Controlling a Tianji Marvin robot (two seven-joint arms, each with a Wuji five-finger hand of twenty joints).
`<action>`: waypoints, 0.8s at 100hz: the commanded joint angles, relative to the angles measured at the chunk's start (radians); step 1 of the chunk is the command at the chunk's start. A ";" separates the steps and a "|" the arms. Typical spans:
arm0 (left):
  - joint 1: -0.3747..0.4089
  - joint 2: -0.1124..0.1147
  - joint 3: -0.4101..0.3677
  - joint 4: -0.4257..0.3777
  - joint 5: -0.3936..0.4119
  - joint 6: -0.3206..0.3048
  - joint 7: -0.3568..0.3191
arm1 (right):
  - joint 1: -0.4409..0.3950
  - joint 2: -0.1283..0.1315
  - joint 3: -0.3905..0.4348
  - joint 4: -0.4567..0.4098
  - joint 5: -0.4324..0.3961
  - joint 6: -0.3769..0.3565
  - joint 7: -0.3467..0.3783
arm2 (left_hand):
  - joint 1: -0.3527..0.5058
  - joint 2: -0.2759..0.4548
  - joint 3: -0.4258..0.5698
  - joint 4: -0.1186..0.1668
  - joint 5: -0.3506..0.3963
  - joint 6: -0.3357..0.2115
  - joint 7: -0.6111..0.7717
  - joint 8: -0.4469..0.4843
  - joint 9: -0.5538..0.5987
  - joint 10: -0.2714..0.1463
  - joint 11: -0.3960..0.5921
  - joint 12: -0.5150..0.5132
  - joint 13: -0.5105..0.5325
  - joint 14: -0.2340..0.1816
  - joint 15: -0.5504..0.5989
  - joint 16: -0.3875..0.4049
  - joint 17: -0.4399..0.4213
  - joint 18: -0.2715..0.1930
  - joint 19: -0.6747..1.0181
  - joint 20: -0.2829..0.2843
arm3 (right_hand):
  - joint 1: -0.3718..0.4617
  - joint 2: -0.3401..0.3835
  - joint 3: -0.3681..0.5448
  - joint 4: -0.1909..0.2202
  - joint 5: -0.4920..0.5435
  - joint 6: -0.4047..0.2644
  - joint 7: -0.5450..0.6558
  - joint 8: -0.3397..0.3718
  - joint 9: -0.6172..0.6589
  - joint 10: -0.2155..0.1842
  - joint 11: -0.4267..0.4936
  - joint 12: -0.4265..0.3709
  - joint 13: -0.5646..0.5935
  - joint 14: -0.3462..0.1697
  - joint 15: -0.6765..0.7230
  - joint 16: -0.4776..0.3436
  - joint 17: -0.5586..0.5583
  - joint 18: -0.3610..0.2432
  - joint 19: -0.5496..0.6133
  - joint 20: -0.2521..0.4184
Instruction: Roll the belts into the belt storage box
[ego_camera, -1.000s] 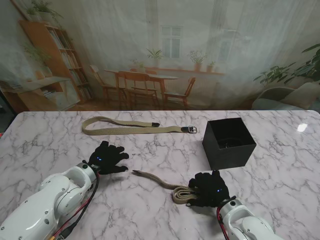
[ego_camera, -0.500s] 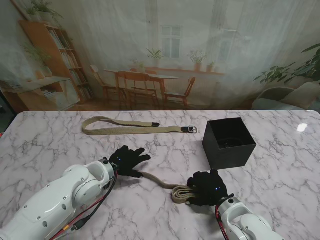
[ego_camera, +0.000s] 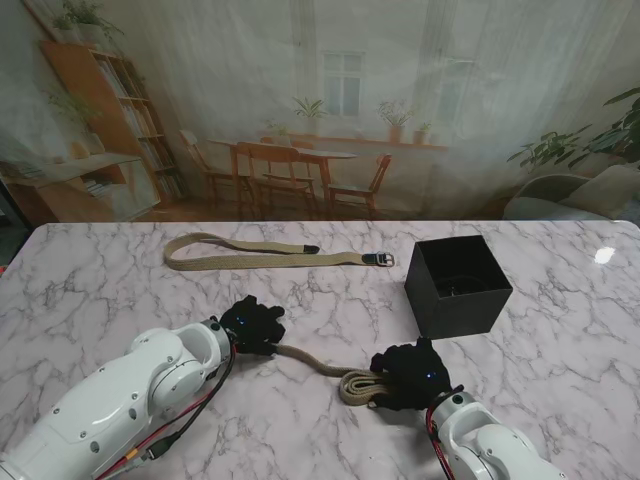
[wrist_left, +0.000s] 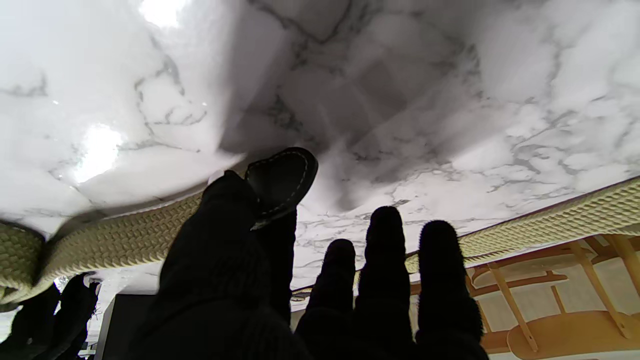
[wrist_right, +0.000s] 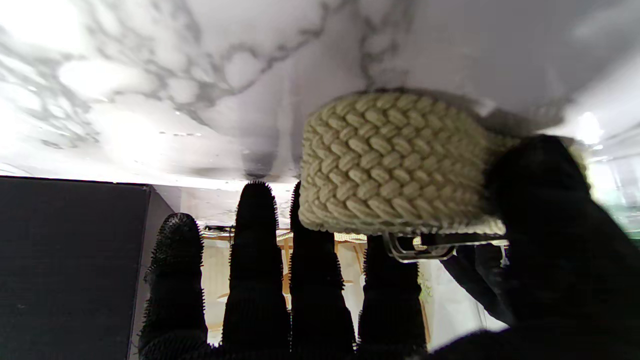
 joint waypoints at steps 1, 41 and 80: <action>0.025 0.007 -0.019 -0.023 0.012 -0.027 -0.030 | 0.002 -0.004 -0.003 -0.001 0.002 0.015 0.003 | 0.070 -0.033 0.033 0.003 0.051 0.025 0.037 0.001 0.025 -0.002 0.015 0.013 0.000 -0.001 0.015 0.003 -0.016 0.006 0.020 -0.006 | 0.060 0.051 0.153 0.051 0.076 -0.202 0.140 0.022 0.098 -0.021 0.034 0.024 0.046 -0.024 0.039 0.019 -0.006 0.042 -0.011 -0.014; 0.183 0.017 -0.143 -0.161 0.061 -0.172 -0.052 | 0.047 -0.015 -0.053 0.015 0.058 0.082 0.023 | 0.059 -0.060 0.050 0.003 0.088 0.036 0.050 0.008 0.058 -0.028 0.019 0.014 0.001 -0.015 -0.001 -0.002 -0.044 0.023 -0.001 -0.005 | 0.084 0.050 0.146 0.050 0.105 -0.176 0.126 -0.020 0.448 -0.083 0.142 0.116 0.257 -0.074 0.107 0.079 0.040 0.070 -0.015 -0.025; 0.169 0.013 -0.067 -0.183 -0.047 -0.217 -0.055 | 0.063 -0.017 -0.085 0.000 0.077 0.098 0.042 | 0.046 -0.063 0.062 -0.002 0.093 0.021 0.040 0.019 0.061 -0.034 0.018 0.018 -0.005 -0.019 -0.009 0.000 -0.053 0.025 -0.006 0.003 | 0.076 0.045 0.138 0.051 0.118 -0.148 0.129 -0.049 0.522 -0.101 0.140 0.123 0.313 -0.085 0.123 0.099 0.058 0.054 0.004 -0.025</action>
